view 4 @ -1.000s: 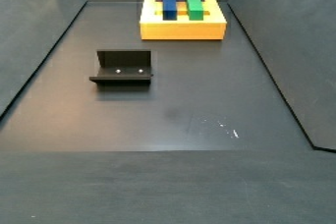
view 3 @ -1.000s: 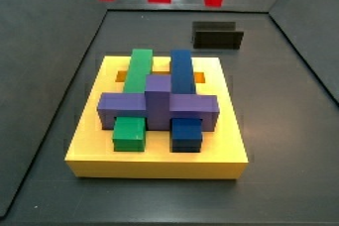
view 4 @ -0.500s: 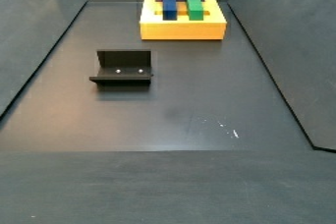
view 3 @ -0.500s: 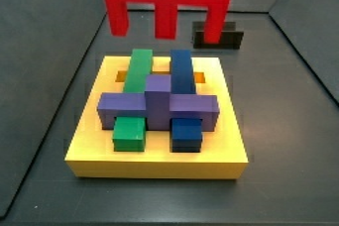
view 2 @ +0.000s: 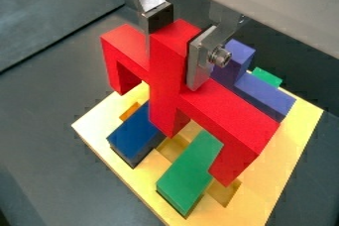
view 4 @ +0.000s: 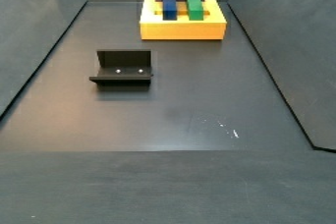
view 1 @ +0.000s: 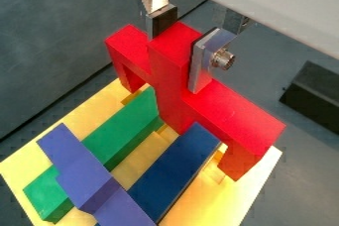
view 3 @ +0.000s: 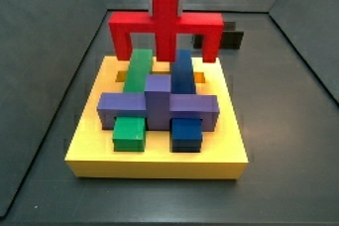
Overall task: Pick up the red object. Move up. Move to above the board. Insert the red object.
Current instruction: Insert the red object.
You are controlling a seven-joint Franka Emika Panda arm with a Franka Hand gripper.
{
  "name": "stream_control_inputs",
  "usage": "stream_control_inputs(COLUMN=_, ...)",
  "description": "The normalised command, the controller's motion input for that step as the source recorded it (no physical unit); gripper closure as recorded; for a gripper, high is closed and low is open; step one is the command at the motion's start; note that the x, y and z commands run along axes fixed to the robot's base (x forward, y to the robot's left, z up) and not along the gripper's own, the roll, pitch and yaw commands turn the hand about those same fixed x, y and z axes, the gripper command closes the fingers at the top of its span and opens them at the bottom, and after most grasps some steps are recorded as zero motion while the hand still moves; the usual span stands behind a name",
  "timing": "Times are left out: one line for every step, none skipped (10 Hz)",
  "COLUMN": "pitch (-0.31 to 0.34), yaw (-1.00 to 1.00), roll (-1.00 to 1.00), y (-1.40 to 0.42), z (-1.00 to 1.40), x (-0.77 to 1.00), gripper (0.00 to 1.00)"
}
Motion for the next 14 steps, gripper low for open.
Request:
stream_control_inputs(pitch=-0.011, yaw=0.00, roll=0.00, y=0.00, z=-0.23, x=0.00, gripper=1.00)
stream_control_inputs(pitch=0.000, yaw=0.00, roll=0.00, y=0.04, z=-0.24, x=0.00, gripper=1.00)
stream_control_inputs(pitch=0.000, yaw=0.00, roll=0.00, y=0.08, z=-0.20, x=-0.02, gripper=1.00)
stream_control_inputs(pitch=-0.006, yaw=0.00, roll=-0.03, y=0.12, z=-0.05, x=-0.11, gripper=1.00)
stream_control_inputs(pitch=0.000, yaw=0.00, roll=-0.02, y=0.05, z=-0.04, x=0.00, gripper=1.00)
stream_control_inputs(pitch=-0.043, yaw=0.00, roll=-0.01, y=0.02, z=-0.16, x=0.00, gripper=1.00)
stream_control_inputs(pitch=-0.039, yaw=0.00, roll=-0.01, y=0.02, z=-0.12, x=-0.03, gripper=1.00)
stream_control_inputs(pitch=-0.096, yaw=0.00, roll=-0.07, y=0.00, z=-0.02, x=-0.11, gripper=1.00)
stream_control_inputs(pitch=-0.106, yaw=0.00, roll=-0.05, y=0.00, z=-0.09, x=-0.09, gripper=1.00)
stream_control_inputs(pitch=-0.110, yaw=0.00, roll=-0.02, y=0.01, z=-0.21, x=-0.03, gripper=1.00)
stream_control_inputs(pitch=-0.120, yaw=0.00, roll=-0.03, y=0.01, z=-0.23, x=0.00, gripper=1.00)
stream_control_inputs(pitch=0.000, yaw=0.00, roll=-0.11, y=0.04, z=0.00, x=0.02, gripper=1.00)
stream_control_inputs(pitch=0.000, yaw=0.00, roll=-0.15, y=0.06, z=0.10, x=0.00, gripper=1.00)
stream_control_inputs(pitch=0.000, yaw=0.00, roll=-0.14, y=0.03, z=0.10, x=0.00, gripper=1.00)
